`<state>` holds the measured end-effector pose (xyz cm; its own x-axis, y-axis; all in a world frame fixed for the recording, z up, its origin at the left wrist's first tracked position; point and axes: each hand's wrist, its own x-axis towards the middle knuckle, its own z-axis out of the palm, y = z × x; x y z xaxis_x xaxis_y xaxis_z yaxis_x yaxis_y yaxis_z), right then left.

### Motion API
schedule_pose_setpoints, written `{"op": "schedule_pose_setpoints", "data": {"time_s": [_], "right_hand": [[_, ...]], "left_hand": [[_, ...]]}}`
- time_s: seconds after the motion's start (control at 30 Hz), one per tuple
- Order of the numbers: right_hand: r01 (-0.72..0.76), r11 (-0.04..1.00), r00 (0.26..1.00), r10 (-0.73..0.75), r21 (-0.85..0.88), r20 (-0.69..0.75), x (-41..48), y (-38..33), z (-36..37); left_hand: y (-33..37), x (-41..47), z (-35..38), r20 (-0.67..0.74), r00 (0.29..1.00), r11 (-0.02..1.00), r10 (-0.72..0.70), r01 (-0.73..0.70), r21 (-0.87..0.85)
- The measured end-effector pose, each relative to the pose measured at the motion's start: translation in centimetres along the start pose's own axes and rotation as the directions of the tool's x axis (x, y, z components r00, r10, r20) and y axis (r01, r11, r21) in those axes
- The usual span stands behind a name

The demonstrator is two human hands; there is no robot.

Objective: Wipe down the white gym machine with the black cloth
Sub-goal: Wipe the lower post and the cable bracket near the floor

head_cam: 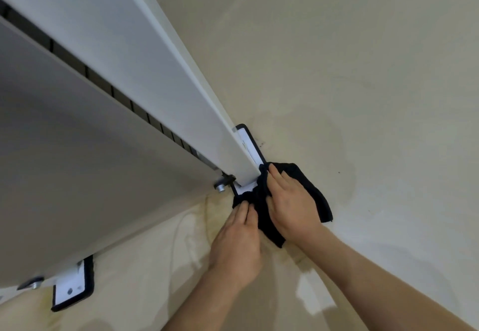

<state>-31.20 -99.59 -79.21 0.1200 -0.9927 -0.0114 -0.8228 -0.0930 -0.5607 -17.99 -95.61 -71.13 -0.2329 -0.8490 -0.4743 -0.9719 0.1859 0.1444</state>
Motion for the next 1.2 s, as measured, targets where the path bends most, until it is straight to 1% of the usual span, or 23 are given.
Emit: {"op": "schedule_pose_setpoints", "data": {"time_s": [0.1, 0.17, 0.2, 0.27, 0.33, 0.37, 0.43, 0.5, 0.57, 0.6, 0.63, 0.67, 0.7, 0.73, 0.77, 0.83, 0.9, 0.93, 0.97, 1.0, 1.03, 1.13, 1.2], "right_hand": [[0.092, 0.978, 0.993, -0.076, -0.188, 0.088, 2.7, 0.7, -1.1], [0.128, 0.97, 0.974, -0.084, -0.206, 0.21, 4.5, 1.1, -1.7], [0.128, 0.973, 0.969, -0.081, -0.194, 0.233, 5.0, 0.9, -1.8], [0.061, 0.983, 0.979, -0.026, -0.171, 0.201, 4.6, 0.0, -1.4], [-0.054, 0.99, 0.983, 0.075, -0.127, 0.166, 2.9, -1.0, -1.1], [-0.082, 0.989, 0.981, 0.102, -0.12, 0.166, 1.8, -1.3, -0.8], [-0.028, 0.987, 0.992, 0.047, -0.159, 0.118, -0.6, -1.4, -0.5], [0.053, 0.966, 0.991, -0.02, -0.252, 0.131, -2.1, -1.1, -0.3], [0.095, 0.948, 0.99, -0.056, -0.305, 0.133, -2.4, -1.5, -0.5], [0.118, 0.945, 0.987, -0.079, -0.306, 0.137, -2.4, -2.1, -0.7], [0.141, 0.943, 0.984, -0.099, -0.302, 0.149, -2.4, -3.1, -0.8], [0.186, 0.93, 0.972, -0.127, -0.317, 0.198, -2.2, -4.1, -0.5], [0.229, 0.914, 0.96, -0.155, -0.336, 0.233, -2.0, -4.9, -0.2], [0.257, 0.908, 0.947, -0.169, -0.331, 0.271, -1.9, -5.8, 0.0], [0.29, 0.901, 0.934, -0.192, -0.322, 0.302, -1.7, -6.4, 0.3], [0.362, 0.883, 0.903, -0.252, -0.299, 0.347, -1.2, -7.0, 0.9], [0.344, 0.911, 0.897, -0.248, -0.225, 0.366, -0.6, -7.0, 0.7], [0.268, 0.958, 0.908, -0.215, -0.104, 0.359, -0.5, -7.1, 0.4], [0.152, 0.986, 0.921, -0.167, 0.071, 0.351, -0.4, -7.4, 0.0], [0.048, 0.97, 0.919, -0.136, 0.238, 0.37, -0.4, -8.0, -0.5], [-0.008, 0.934, 0.906, -0.145, 0.358, 0.398, -0.7, -9.0, -1.0], [-0.003, 0.854, 0.863, -0.261, 0.52, 0.433, -1.7, -12.4, -2.6], [-0.085, 0.777, 0.822, -0.299, 0.624, 0.484, -2.1, -14.3, -4.1]], "left_hand": [[0.4, 0.2, -0.1, 0.024, 1.0, 0.997, -0.007, 0.009, -0.08], [0.8, 0.9, -0.3, 0.04, 0.999, 0.991, -0.033, 0.038, -0.128], [0.9, 1.2, -0.5, 0.038, 0.998, 0.987, -0.054, 0.059, -0.151], [1.2, 1.6, -0.7, 0.029, 0.996, 0.982, -0.084, 0.087, -0.167], [1.2, 1.4, -0.7, 0.015, 0.997, 0.992, -0.077, 0.079, -0.102], [1.1, 1.0, -0.6, 0.012, 0.997, 0.995, -0.072, 0.073, -0.063], [0.4, 0.0, -0.2, 0.015, 0.998, 0.997, -0.064, 0.064, -0.042], [-0.2, -0.5, 0.1, 0.025, 0.999, 0.996, -0.047, 0.048, -0.069], [-0.7, -0.4, 0.4, 0.027, 0.997, 0.989, -0.065, 0.068, -0.129], [-0.7, -0.2, 0.4, 0.022, 0.995, 0.976, -0.097, 0.099, -0.193], [-0.8, -0.3, 0.3, 0.043, 0.987, 0.94, -0.155, 0.161, -0.3], [-0.9, -0.5, 0.0, 0.097, 0.97, 0.866, -0.221, 0.241, -0.438], [-1.3, -1.0, -0.2, 0.167, 0.949, 0.761, -0.267, 0.314, -0.567], [-1.8, -1.8, -0.4, 0.24, 0.929, 0.659, -0.282, 0.369, -0.656], [-2.5, -2.7, -0.7, 0.294, 0.916, 0.584, -0.272, 0.4, -0.706], [-4.0, -4.6, -1.1, 0.342, 0.905, 0.521, -0.252, 0.425, -0.74], [-5.2, -6.1, -1.5, 0.327, 0.902, 0.459, -0.28, 0.425, -0.78], [-5.6, -6.9, -1.9, 0.304, 0.904, 0.416, -0.3, 0.411, -0.811], [-6.0, -7.8, -2.3, 0.272, 0.911, 0.371, -0.309, 0.379, -0.848], [-6.3, -8.5, -2.7, 0.236, 0.921, 0.35, -0.311, 0.342, -0.872], [-6.7, -9.1, -3.0, 0.206, 0.928, 0.351, -0.312, 0.314, -0.882], [-8.4, -11.2, -4.4, 0.174, 0.934, 0.341, -0.311, 0.281, -0.897], [-10.0, -12.5, -5.6, 0.176, 0.92, 0.339, -0.35, 0.3, -0.892]]}}
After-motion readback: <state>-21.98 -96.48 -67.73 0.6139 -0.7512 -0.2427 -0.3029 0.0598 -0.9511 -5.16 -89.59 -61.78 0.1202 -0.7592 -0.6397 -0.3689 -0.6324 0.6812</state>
